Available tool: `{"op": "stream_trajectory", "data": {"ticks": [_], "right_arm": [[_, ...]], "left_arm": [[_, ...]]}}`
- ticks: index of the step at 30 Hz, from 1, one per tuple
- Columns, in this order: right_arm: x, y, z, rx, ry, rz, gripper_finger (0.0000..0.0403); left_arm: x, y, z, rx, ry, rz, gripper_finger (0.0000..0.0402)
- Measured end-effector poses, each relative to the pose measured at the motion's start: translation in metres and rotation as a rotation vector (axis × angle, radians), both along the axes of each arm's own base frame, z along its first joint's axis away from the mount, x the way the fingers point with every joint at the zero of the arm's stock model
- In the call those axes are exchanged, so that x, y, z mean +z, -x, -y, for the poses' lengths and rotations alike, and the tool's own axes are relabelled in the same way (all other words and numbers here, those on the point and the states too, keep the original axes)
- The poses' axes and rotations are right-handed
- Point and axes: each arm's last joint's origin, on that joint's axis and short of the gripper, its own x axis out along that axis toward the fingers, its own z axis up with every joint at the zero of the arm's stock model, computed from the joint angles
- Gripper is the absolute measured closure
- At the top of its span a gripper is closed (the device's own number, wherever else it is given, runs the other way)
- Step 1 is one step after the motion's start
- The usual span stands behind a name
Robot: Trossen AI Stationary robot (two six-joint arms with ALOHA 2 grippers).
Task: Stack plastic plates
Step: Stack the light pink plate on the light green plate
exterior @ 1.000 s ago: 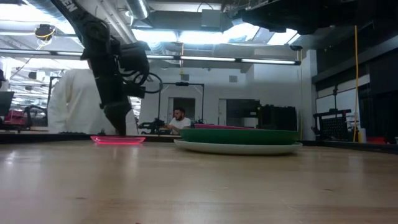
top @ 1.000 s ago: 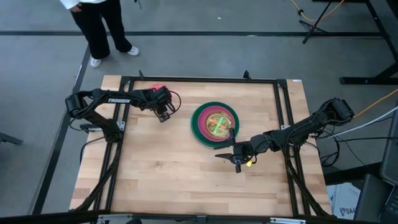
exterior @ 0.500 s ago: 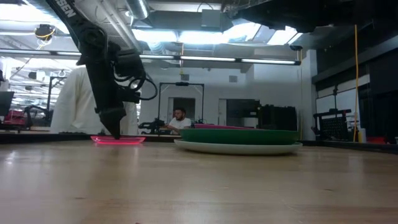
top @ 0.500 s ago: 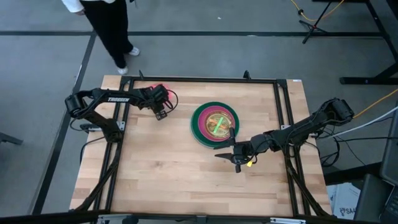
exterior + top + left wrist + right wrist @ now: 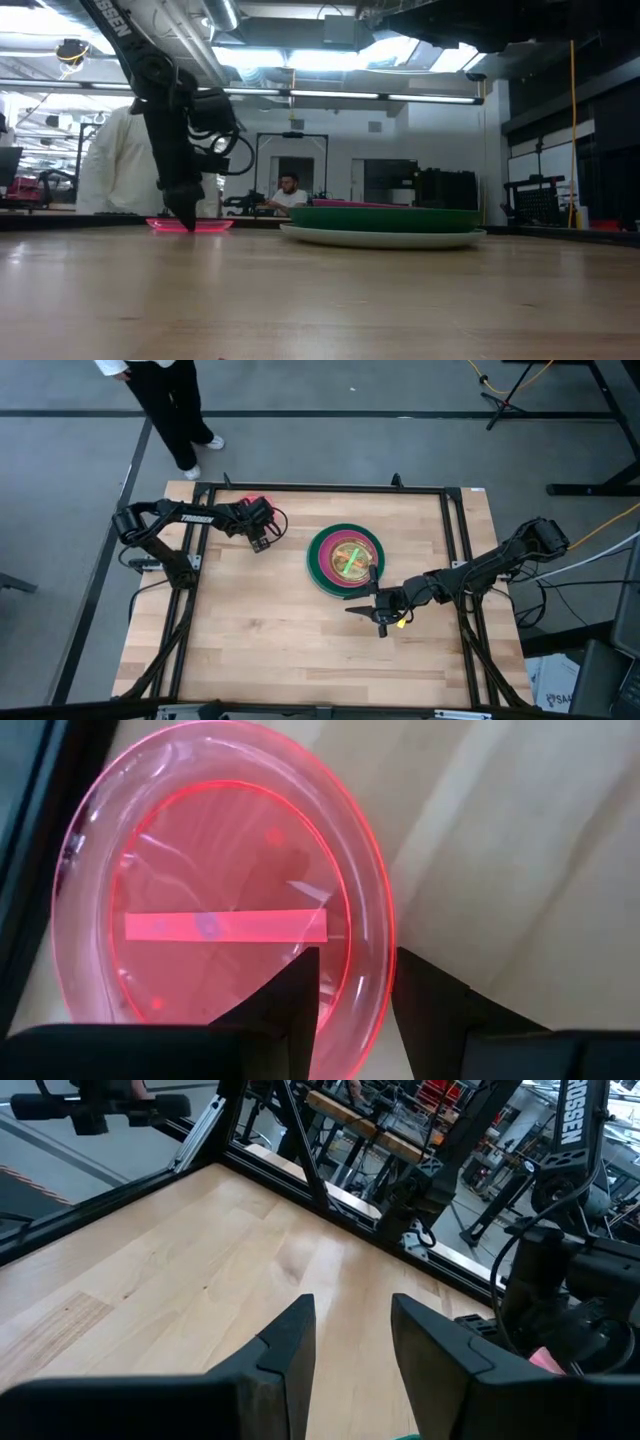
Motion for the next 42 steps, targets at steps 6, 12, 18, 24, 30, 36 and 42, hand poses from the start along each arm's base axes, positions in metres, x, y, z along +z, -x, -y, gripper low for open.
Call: {"op": "stream_trajectory", "data": {"ticks": [6, 12, 18, 24, 30, 36, 42], "right_arm": [[0.000, 0.000, 0.001, -0.031, 0.006, 0.001, 0.0274], [0.000, 0.000, 0.001, -0.041, 0.007, 0.001, 0.0274], [0.000, 0.000, 0.001, -0.046, -0.020, -0.002, 0.0274], [0.000, 0.000, 0.001, -0.052, -0.052, -0.008, 0.0274], [0.000, 0.000, 0.001, -0.052, -0.052, -0.007, 0.0274], [0.007, 0.004, 0.003, -0.063, -0.055, 0.018, 0.0274], [0.016, 0.010, 0.006, -0.085, -0.055, 0.023, 0.0274]], "left_arm": [[0.000, 0.000, -0.001, 0.009, -0.018, 0.002, 0.0308], [-0.001, 0.000, -0.001, 0.004, -0.004, 0.006, 0.0362], [-0.001, 0.000, -0.001, 0.004, -0.008, 0.004, 0.0397], [0.000, -0.003, 0.003, -0.024, -0.028, -0.021, 0.0399], [0.010, -0.010, 0.019, -0.087, -0.058, -0.043, 0.0399], [0.037, -0.033, 0.044, -0.209, -0.076, -0.011, 0.0399], [0.068, -0.063, 0.072, -0.347, -0.126, 0.096, 0.0398]]}}
